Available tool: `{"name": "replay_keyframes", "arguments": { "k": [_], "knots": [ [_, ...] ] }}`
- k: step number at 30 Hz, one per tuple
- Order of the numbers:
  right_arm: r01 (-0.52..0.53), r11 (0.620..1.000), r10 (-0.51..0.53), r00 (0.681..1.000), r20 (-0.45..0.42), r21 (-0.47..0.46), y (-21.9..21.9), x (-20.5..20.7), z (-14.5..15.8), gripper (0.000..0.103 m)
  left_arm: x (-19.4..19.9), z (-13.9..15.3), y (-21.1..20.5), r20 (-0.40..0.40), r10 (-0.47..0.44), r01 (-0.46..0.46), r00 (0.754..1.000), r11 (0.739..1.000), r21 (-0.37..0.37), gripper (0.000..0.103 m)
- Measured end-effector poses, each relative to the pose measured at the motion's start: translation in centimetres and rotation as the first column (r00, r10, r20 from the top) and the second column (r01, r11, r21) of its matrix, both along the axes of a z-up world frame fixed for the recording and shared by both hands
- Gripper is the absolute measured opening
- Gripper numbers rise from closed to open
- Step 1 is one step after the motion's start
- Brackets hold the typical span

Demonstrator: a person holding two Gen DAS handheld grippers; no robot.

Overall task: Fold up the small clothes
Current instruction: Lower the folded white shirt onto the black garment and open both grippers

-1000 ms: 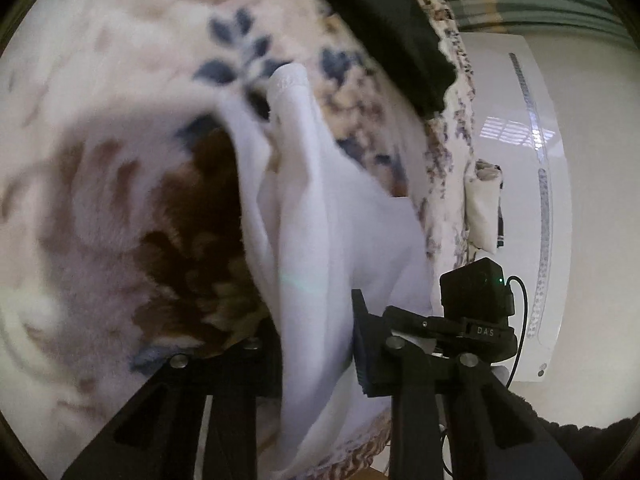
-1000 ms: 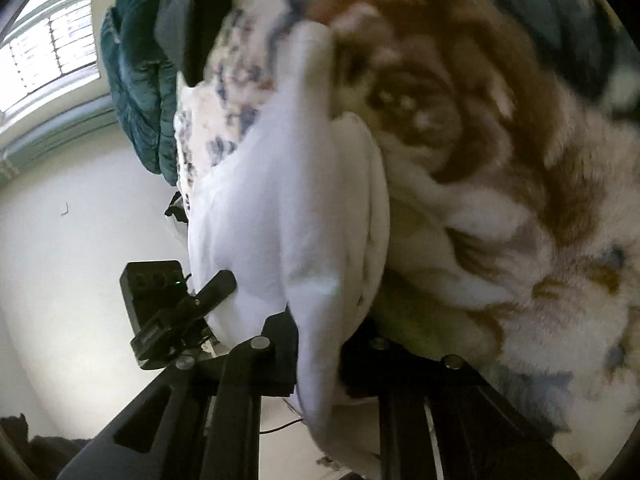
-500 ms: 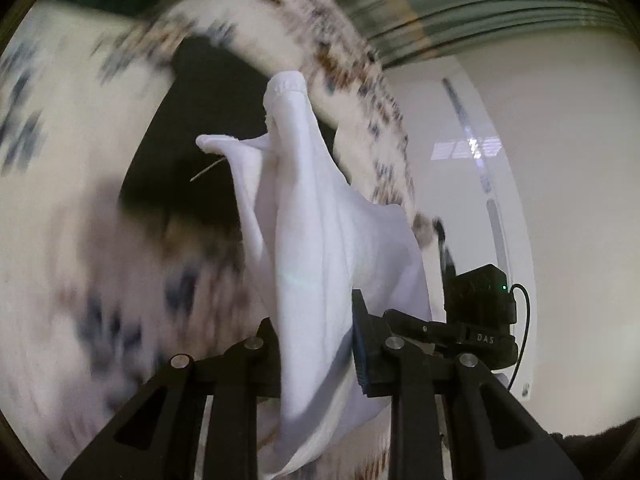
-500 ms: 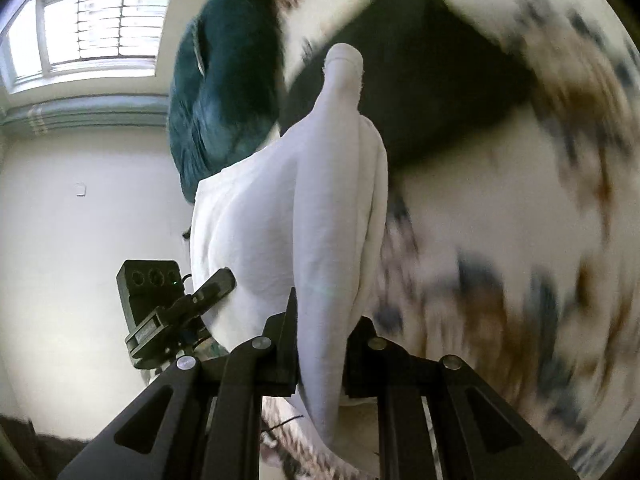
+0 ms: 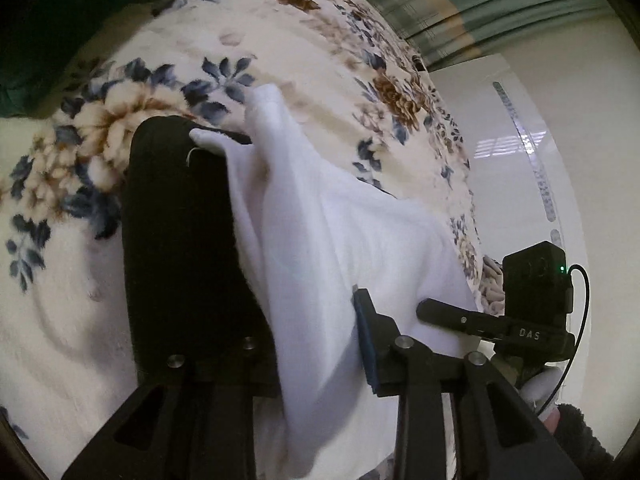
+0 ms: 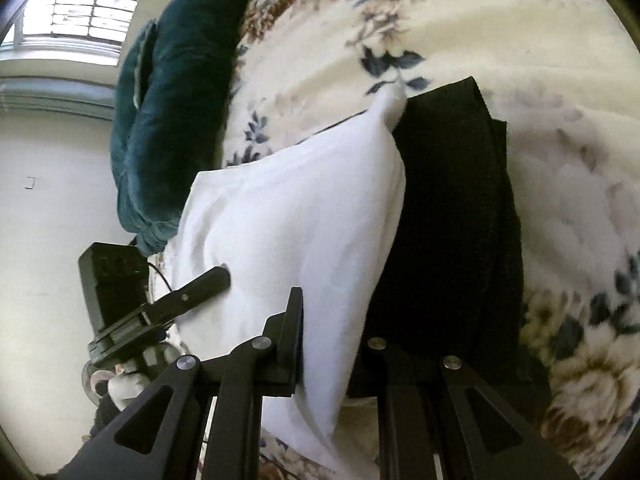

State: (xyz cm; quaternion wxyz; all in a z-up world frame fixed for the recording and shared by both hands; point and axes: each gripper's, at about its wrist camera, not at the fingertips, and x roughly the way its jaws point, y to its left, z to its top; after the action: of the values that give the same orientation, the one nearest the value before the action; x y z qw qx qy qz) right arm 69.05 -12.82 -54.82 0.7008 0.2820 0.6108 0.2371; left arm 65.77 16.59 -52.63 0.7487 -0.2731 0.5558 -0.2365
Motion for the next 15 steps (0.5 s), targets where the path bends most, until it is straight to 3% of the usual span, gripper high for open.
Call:
{"name": "replay_keyframes", "arguments": {
  "k": [2,3,4,5,8,10,13,15],
  "knots": [
    [-0.006,0.999,0.006,1.000,0.002,-0.041,0.1,0.1,0.4,0.027,-0.4,0.7,-0.3,0.003,0.001,-0.002,1.000,0.998,0.056,0.033],
    [-0.010,0.993,0.012,1.000,0.013,-0.113,0.2,0.0,1.0,0.037,-0.4,1.4,-0.7,0.016,0.005,-0.007,1.000,0.996,0.094,0.034],
    [-0.013,0.980,0.022,0.999,0.040,-0.196,0.7,-0.1,1.7,0.054,-0.9,2.4,-1.0,0.046,0.018,-0.025,0.999,0.987,0.157,0.041],
    [-0.007,0.955,0.032,0.996,0.081,-0.295,1.2,-0.9,2.5,0.075,-1.3,3.3,-1.4,0.071,0.026,-0.043,0.997,0.969,0.242,0.054],
    [0.061,0.867,0.024,0.986,0.164,-0.495,1.6,-3.6,4.6,0.093,-3.6,5.4,-2.2,0.164,0.042,-0.110,0.986,0.895,0.431,0.083],
    [0.113,0.788,0.016,0.979,0.204,-0.605,1.9,-5.5,5.6,0.103,-5.3,6.0,-2.9,0.200,0.038,-0.140,0.979,0.838,0.528,0.103],
    [0.166,0.693,0.016,0.969,0.246,-0.701,2.9,-8.2,7.1,0.103,-6.2,5.7,-3.8,0.186,0.050,-0.154,0.981,0.783,0.603,0.103],
    [0.179,0.654,0.029,0.965,0.261,-0.735,3.3,-10.1,8.0,0.103,-7.3,6.3,-4.2,0.181,0.055,-0.157,0.982,0.774,0.613,0.103]
  ]
}}
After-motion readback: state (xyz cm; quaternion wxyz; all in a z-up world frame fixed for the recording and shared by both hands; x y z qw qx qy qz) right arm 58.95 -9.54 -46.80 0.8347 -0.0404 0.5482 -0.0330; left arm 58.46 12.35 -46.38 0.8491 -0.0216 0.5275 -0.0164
